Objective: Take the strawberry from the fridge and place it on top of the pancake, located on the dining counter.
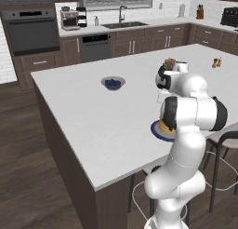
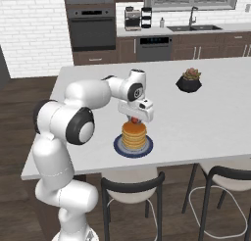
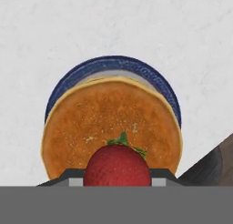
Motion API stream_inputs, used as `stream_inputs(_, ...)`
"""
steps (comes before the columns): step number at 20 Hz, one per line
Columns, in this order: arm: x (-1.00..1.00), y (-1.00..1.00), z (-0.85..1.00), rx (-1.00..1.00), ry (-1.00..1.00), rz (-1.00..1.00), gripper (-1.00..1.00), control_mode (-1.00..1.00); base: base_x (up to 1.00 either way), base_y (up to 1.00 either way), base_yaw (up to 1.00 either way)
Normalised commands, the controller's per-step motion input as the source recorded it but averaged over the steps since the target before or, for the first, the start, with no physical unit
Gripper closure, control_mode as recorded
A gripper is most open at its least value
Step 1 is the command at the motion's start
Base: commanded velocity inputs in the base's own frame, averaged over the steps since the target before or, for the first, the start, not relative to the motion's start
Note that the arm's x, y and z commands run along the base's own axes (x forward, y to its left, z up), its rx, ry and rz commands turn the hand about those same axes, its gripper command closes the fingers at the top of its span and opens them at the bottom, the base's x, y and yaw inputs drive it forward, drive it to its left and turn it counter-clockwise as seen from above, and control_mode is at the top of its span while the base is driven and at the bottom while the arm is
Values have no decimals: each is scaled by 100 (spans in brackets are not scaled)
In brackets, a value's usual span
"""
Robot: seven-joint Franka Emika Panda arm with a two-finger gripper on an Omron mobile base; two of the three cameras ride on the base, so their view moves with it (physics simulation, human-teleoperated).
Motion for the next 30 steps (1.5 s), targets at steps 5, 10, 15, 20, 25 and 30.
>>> stream_inputs(5,-9,6,-13,0,-3,0,100,-100,0,0,0)
stream_inputs(10,-8,12,-22,0,-2,0,100,-100,0,0,0)
stream_inputs(15,-12,0,-22,0,0,0,-100,-100,0,0,0)
stream_inputs(20,-14,0,-7,0,-3,0,-100,-100,0,0,0)
stream_inputs(25,-13,0,0,0,-1,0,-100,-100,0,0,0)
stream_inputs(30,-14,0,13,0,0,0,-100,-100,0,0,0)
